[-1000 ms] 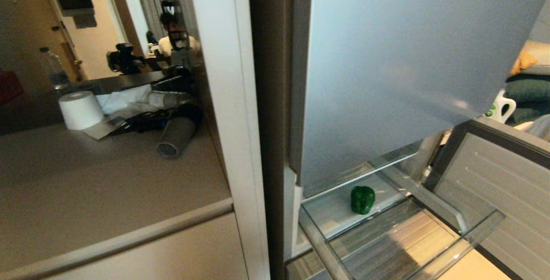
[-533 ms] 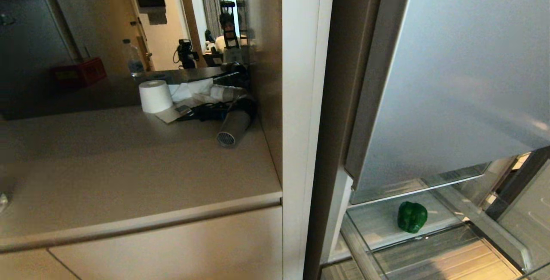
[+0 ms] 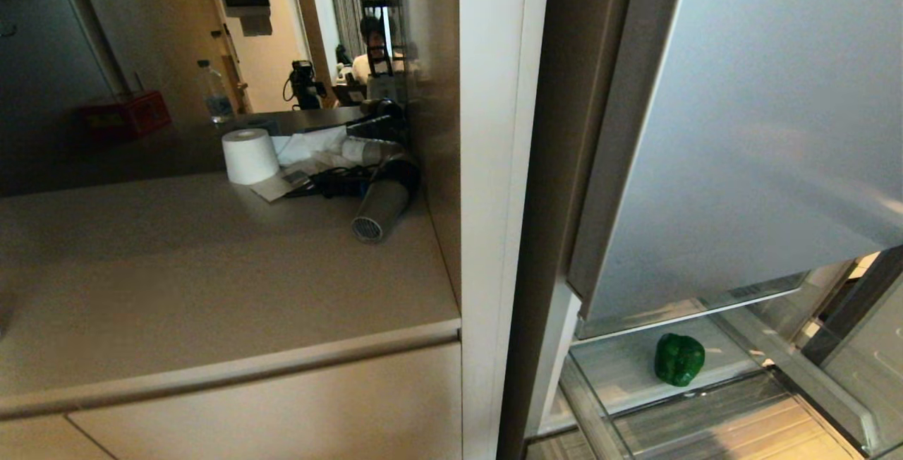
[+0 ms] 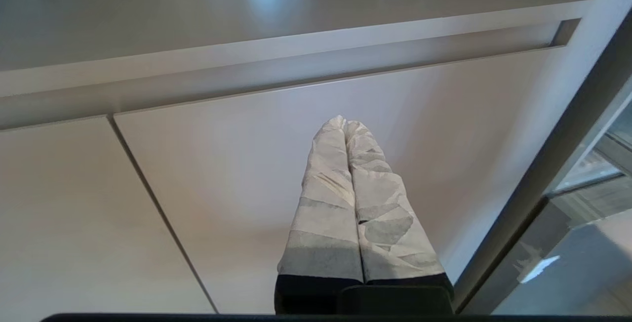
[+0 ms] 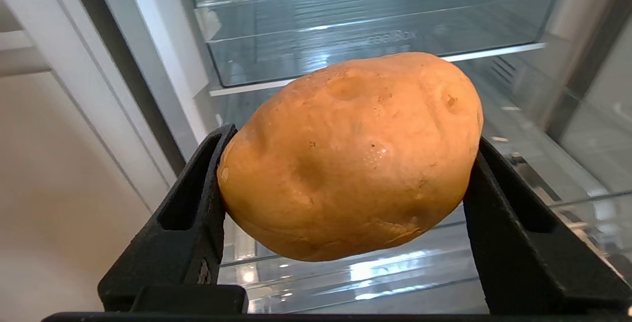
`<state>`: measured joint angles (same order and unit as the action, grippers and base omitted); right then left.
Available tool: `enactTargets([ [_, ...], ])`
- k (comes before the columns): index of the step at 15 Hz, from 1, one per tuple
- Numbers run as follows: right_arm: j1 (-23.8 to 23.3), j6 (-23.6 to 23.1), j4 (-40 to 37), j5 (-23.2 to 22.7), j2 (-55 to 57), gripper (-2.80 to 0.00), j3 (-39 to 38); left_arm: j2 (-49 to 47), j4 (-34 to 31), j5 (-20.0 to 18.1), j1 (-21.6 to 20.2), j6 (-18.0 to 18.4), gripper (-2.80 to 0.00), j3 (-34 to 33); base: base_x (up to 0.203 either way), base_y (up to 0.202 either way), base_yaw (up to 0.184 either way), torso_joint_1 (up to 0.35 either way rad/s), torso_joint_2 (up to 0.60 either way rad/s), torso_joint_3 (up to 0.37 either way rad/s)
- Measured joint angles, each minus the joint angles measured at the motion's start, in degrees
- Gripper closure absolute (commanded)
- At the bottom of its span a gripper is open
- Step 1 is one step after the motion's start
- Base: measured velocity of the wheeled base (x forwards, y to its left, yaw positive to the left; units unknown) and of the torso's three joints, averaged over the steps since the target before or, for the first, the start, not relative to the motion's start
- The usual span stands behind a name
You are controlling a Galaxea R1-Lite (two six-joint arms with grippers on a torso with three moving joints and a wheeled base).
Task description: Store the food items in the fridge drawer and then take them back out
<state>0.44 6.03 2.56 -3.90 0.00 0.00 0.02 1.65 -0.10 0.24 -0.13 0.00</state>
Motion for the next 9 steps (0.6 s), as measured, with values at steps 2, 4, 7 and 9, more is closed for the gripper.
enactTargets([
  [2, -0.02, 0.02, 0.02, -0.01, 0.00, 0.00, 0.00, 0.00, -0.03, 0.00, 0.02, 0.00, 0.00, 0.00, 0.000, 0.000, 0.000, 0.000, 0.00, 0.000],
  [4, -0.02, -0.02, 0.02, 0.02, 0.00, 0.00, 0.00, 0.00, -0.03, 0.00, 0.00, -0.01, 0.00, 0.02, 0.000, 0.000, 0.000, 0.000, 0.00, 0.000],
  [7, -0.02, 0.05, 0.02, -0.01, 0.00, 0.00, 0.02, 0.00, -0.03, 0.02, 0.00, -0.02, 0.00, 0.00, 0.000, 0.000, 0.000, 0.000, 0.00, 0.000],
  [9, 0.00, 0.42, -0.02, -0.01, 0.00, 0.00, 0.05, 0.00, -0.01, 0.00, 0.02, -0.01, 0.00, 0.00, 0.000, 0.000, 0.000, 0.000, 0.00, 0.000],
])
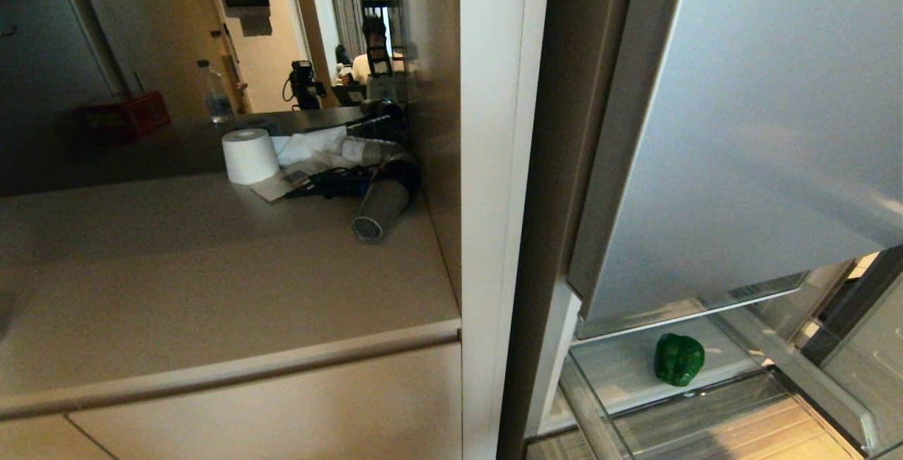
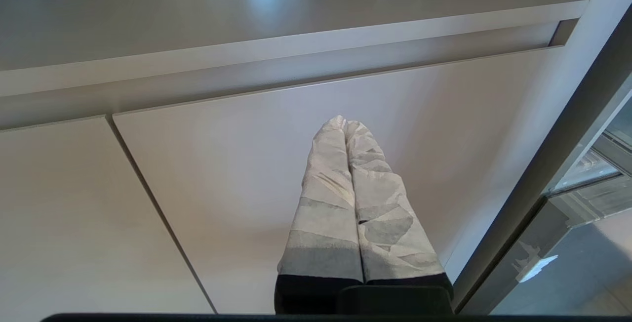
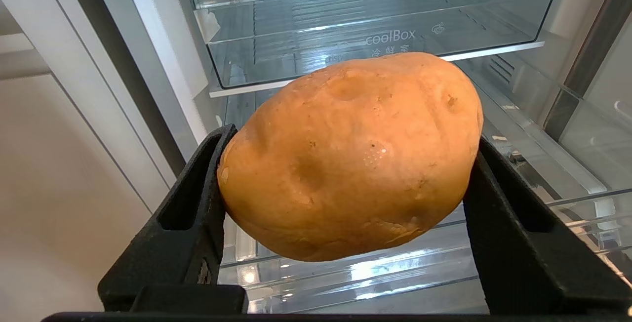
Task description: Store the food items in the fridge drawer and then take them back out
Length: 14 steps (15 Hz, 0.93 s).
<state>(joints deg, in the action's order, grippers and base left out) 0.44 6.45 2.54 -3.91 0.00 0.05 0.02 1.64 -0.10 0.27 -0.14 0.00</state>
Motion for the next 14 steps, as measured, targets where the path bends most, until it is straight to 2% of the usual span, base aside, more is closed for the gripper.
enactTargets([
  [4, -0.02, -0.13, -0.06, 0.04, 0.00, 0.00, 0.05, 0.00, -0.02, 0.00, 0.00, 0.01, 0.00, 0.00, 0.000, 0.000, 0.000, 0.000, 0.00, 0.000],
  [7, -0.02, -0.23, -0.12, 1.85, 0.00, 0.00, 0.02, 0.00, 0.00, 0.00, 0.00, -0.02, 0.00, 0.00, -0.022, 0.000, 0.000, 0.004, 0.00, 0.001],
  [14, -0.02, 0.12, -0.14, 2.06, 0.00, 0.00, 0.05, 0.00, 0.01, 0.00, 0.00, -0.02, 0.00, 0.00, -0.187, 0.000, 0.002, -0.005, 0.00, 0.004],
])
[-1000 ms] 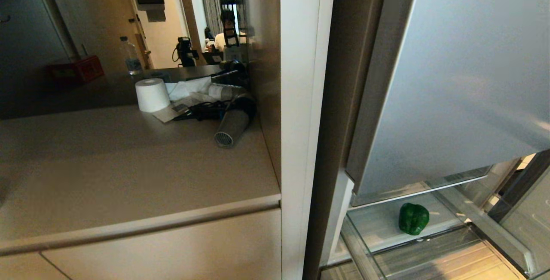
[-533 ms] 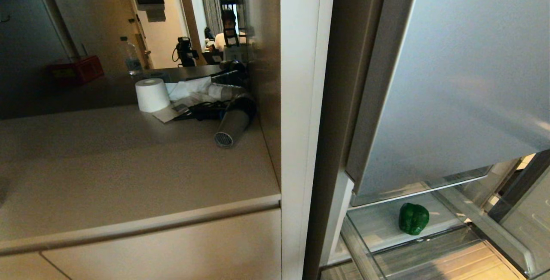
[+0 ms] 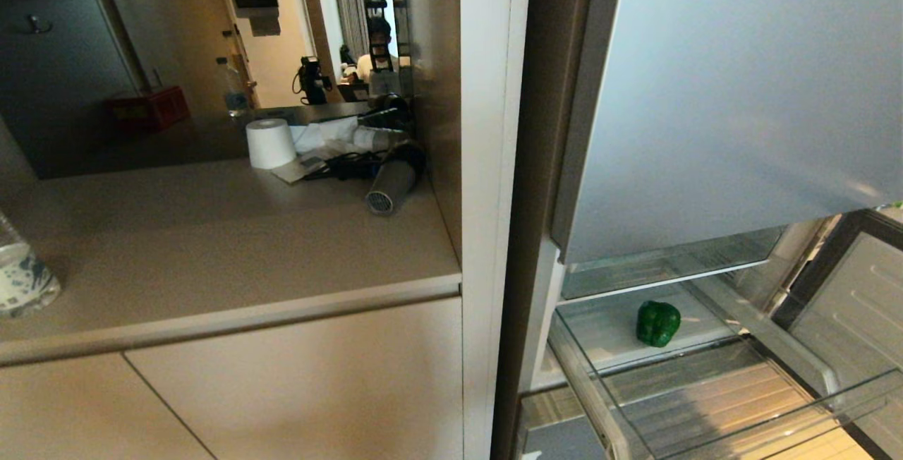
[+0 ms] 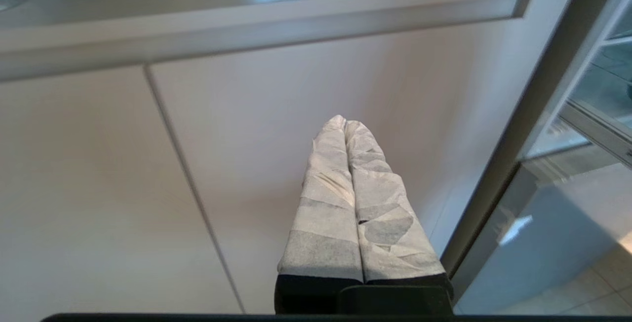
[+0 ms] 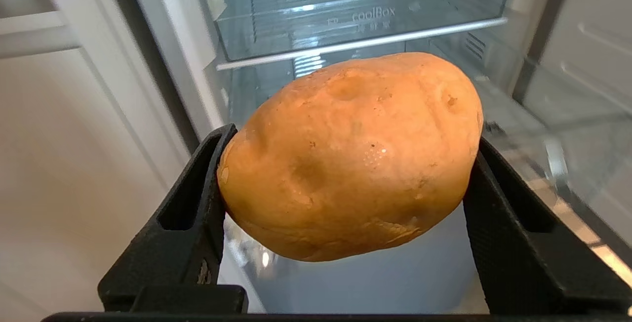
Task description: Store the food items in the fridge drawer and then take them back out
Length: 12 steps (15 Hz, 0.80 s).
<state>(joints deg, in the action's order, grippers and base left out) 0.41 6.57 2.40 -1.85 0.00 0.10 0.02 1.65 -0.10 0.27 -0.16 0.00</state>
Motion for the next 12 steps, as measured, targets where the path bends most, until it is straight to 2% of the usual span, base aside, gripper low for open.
enactTargets([
  [4, 0.00, 1.22, -0.09, 0.03, 0.00, 0.00, 0.00, 0.00, 0.00, 0.00, -0.02, 0.00, 0.00, 0.00, -0.150, 0.000, 0.002, -0.001, 0.00, 0.003],
  [7, 0.00, 1.69, -0.19, -0.05, 0.00, 0.00, 0.00, 0.00, -0.02, 0.00, -0.02, 0.00, 0.00, 0.00, 0.000, 0.000, 0.000, 0.011, 0.00, -0.002],
  [12, 0.02, 5.92, -0.39, -0.52, 0.00, 0.00, 0.00, 0.00, -0.02, 0.00, 0.00, 0.00, 0.00, 0.00, 0.000, 0.000, 0.000, 0.000, 0.00, 0.000],
])
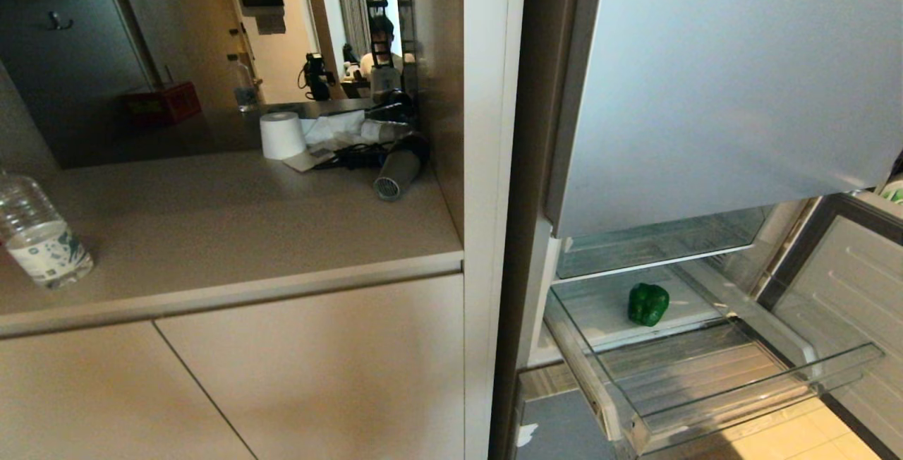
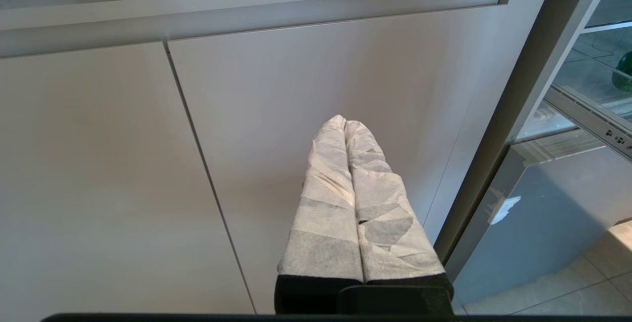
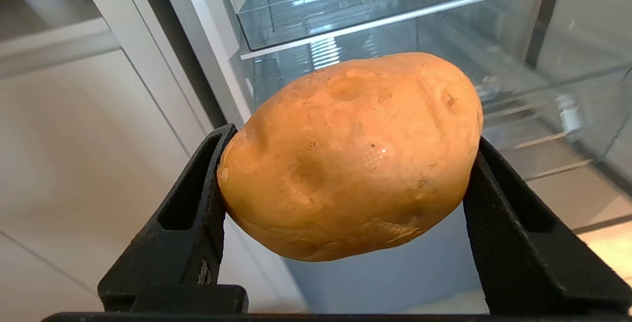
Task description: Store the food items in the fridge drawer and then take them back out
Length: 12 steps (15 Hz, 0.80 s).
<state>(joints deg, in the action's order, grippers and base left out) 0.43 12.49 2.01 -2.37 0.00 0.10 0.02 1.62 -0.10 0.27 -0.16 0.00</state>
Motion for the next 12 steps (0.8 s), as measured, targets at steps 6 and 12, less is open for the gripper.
enactTargets([
  [6, -0.03, 0.54, -0.09, -0.08, 0.00, 0.00, -0.10, 0.00, -0.02, 0.00, 0.00, 0.00, 0.00, 0.00, 0.000, -0.001, 0.014, 0.000, 0.00, 0.001],
  [12, -0.02, 0.26, -0.01, -0.15, 0.00, 0.00, -0.10, 0.00, 0.00, 0.00, 0.00, 0.00, 0.00, 0.00, -0.001, -0.006, 0.168, 0.003, 0.00, 0.003],
])
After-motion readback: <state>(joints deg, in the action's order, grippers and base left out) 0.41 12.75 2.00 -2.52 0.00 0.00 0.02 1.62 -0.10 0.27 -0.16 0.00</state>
